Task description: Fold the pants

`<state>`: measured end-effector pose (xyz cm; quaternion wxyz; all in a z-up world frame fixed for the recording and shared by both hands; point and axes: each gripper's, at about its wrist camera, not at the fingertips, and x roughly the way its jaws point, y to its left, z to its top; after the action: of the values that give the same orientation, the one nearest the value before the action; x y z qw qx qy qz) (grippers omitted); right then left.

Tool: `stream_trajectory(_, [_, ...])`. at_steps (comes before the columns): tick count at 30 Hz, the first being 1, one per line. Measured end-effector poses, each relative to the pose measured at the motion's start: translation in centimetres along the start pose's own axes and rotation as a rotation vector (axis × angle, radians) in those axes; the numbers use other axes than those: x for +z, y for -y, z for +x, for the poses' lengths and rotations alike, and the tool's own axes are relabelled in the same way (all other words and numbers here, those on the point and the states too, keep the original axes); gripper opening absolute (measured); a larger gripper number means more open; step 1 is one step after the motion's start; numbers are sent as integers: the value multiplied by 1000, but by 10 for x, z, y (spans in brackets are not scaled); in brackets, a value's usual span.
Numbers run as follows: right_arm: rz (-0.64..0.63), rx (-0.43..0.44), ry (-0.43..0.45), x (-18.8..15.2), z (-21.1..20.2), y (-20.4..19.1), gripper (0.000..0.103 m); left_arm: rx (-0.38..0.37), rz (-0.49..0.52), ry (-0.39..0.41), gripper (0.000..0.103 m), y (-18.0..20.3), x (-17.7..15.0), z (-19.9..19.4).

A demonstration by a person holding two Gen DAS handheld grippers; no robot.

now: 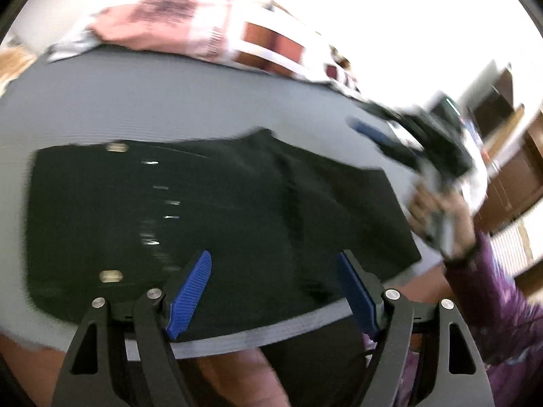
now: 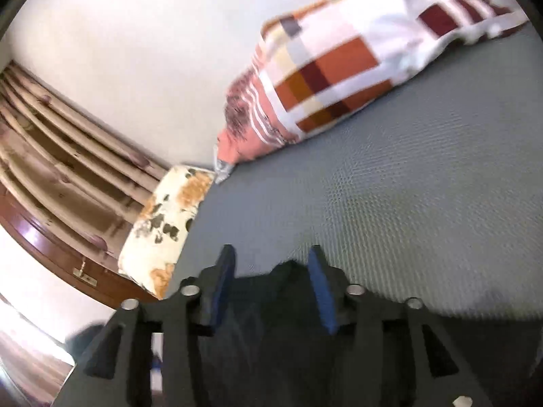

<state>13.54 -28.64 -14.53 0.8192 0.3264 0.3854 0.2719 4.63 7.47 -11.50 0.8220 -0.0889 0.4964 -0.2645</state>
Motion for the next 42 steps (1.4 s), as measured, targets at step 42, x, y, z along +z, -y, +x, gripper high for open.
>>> stream_trajectory(42, [83,161,-261,-177,15,-59,83,-395,-724,157,78,-227,-73,-42])
